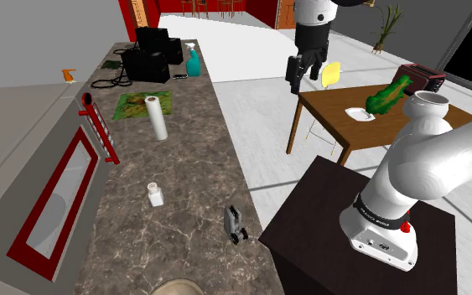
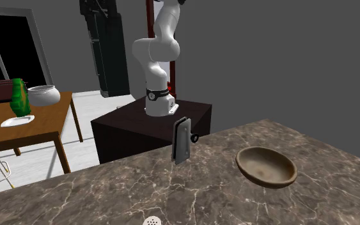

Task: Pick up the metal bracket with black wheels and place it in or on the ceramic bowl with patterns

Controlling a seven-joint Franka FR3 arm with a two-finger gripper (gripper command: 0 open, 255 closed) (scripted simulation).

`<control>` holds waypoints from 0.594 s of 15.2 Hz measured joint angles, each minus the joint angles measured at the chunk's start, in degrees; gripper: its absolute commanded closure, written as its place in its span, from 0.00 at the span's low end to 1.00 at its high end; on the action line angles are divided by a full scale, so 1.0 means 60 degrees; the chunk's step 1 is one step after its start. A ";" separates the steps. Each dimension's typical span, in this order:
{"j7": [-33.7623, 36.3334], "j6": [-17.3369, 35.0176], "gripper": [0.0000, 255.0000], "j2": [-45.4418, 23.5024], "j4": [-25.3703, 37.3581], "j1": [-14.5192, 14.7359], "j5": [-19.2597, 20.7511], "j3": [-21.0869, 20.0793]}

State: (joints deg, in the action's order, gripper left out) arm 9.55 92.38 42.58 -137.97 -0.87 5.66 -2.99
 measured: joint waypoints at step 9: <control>0.1050 0.1430 0.00 -0.0023 -0.1378 0.0704 -0.0990 -0.0972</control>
State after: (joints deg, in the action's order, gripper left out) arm 15.85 100.96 42.44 -146.24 3.35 -0.28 -8.82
